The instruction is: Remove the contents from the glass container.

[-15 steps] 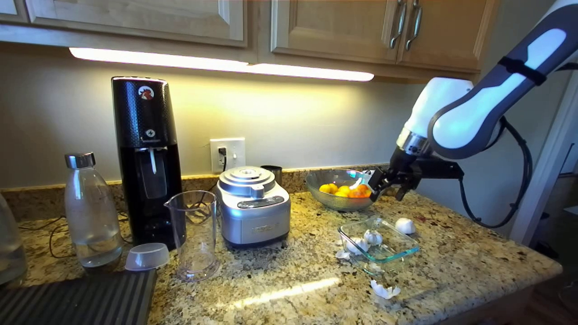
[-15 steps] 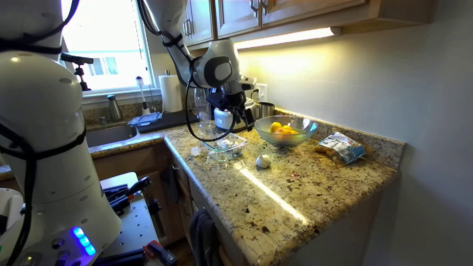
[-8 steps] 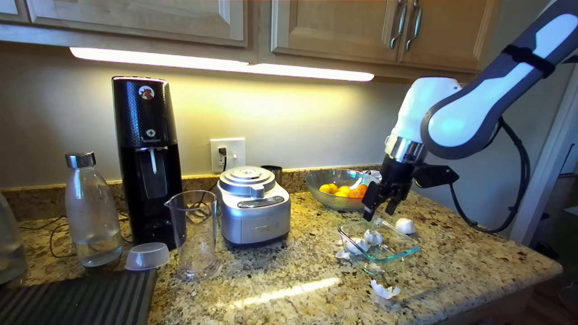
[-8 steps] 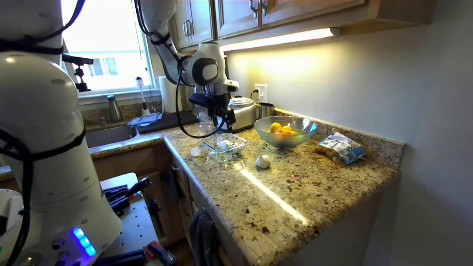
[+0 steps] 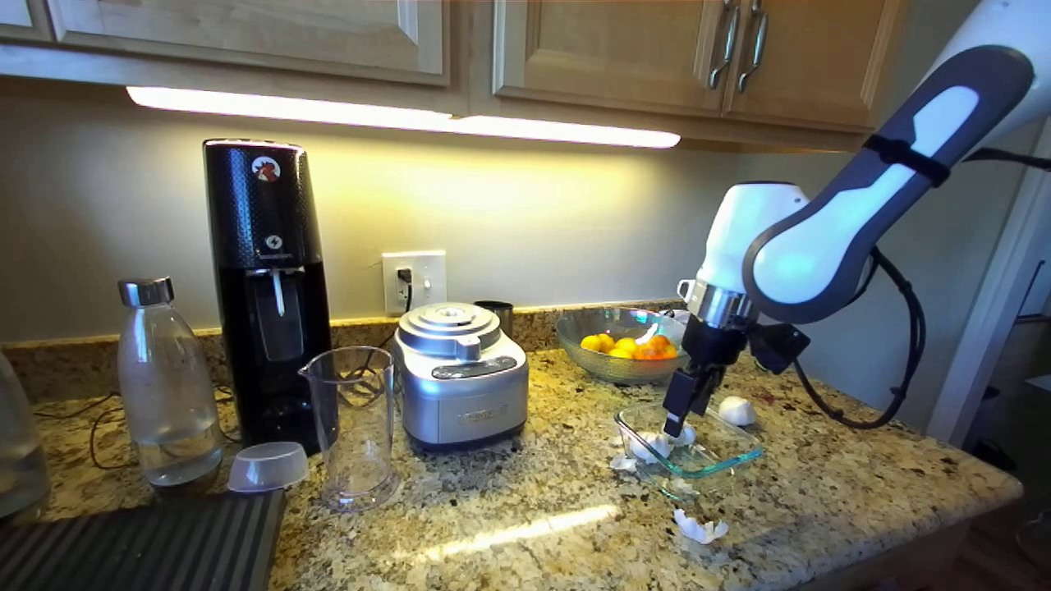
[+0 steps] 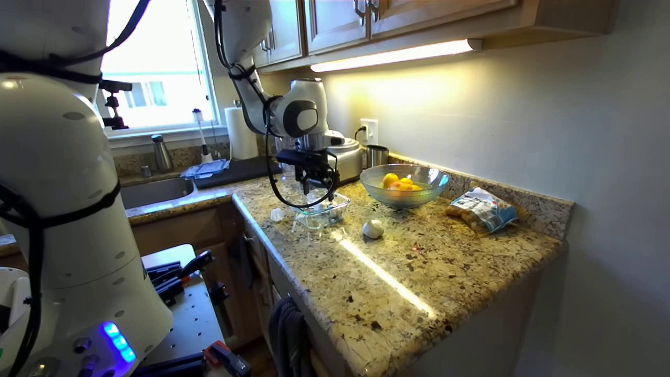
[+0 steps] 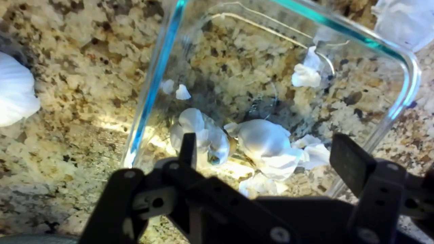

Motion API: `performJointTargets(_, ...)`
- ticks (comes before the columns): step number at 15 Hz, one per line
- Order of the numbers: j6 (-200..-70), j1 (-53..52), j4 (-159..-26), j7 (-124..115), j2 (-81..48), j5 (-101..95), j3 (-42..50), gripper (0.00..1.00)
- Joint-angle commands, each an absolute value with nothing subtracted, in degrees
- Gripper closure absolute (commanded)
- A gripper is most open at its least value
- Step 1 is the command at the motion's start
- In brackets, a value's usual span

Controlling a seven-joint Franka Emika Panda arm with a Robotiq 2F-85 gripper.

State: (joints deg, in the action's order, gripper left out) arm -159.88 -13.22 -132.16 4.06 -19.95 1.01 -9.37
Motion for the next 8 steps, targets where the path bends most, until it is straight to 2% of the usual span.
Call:
performJointTargets(1,-159.1,-11.6,-130.0,7.5,-23.0,-1.6,-10.2,0.00)
performJointTargets(8,-160.2,-12.3,-128.3,9.6,-25.4,-8.3,-8.7,0.00)
